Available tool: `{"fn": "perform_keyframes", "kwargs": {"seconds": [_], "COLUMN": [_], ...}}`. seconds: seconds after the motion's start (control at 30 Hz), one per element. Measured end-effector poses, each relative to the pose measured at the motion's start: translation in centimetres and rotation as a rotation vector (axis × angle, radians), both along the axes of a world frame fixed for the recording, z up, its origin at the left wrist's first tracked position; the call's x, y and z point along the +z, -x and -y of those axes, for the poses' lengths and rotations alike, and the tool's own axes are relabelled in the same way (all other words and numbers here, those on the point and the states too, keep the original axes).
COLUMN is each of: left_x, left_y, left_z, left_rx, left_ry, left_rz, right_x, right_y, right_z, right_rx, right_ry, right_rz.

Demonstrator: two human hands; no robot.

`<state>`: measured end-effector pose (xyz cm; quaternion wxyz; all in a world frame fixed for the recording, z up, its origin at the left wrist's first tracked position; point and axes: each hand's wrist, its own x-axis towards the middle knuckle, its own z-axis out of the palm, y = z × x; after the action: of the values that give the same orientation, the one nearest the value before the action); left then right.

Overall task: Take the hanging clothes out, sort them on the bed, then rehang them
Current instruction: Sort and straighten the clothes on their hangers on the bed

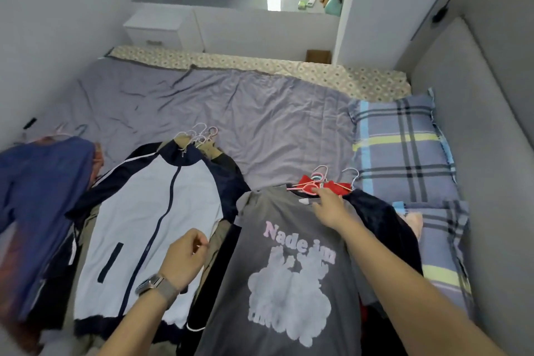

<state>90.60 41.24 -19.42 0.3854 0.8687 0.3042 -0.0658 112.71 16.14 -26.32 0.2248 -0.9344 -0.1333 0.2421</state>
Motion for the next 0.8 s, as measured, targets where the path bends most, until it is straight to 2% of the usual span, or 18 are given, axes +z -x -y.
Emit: {"fn": "perform_keyframes", "kwargs": {"seconds": [0.1, 0.17, 0.37, 0.6, 0.8], "left_x": [-1.2, -1.8, -4.1, -9.8, -17.2], "left_y": [1.2, 2.0, 2.4, -4.8, -11.7], "left_z": [-1.4, -3.2, -14.4, -31.0, -40.3], "left_rx": [0.013, 0.006, -0.014, -0.101, -0.245], "left_ry": [0.003, -0.005, -0.038, -0.103, -0.162], "left_rz": [-0.061, -0.085, -0.162, -0.212, -0.276], "right_x": [-0.4, -0.3, 0.2, -0.7, -4.4], "right_y": [3.7, 5.6, 7.9, 7.9, 6.6], "right_z": [-4.2, -6.8, -14.9, -25.4, -31.4], "right_rx": [0.114, 0.115, 0.089, -0.085, -0.085], "right_ry": [-0.122, -0.157, -0.147, -0.183, -0.075], "right_rz": [-0.144, -0.222, -0.276, -0.251, -0.247]}}
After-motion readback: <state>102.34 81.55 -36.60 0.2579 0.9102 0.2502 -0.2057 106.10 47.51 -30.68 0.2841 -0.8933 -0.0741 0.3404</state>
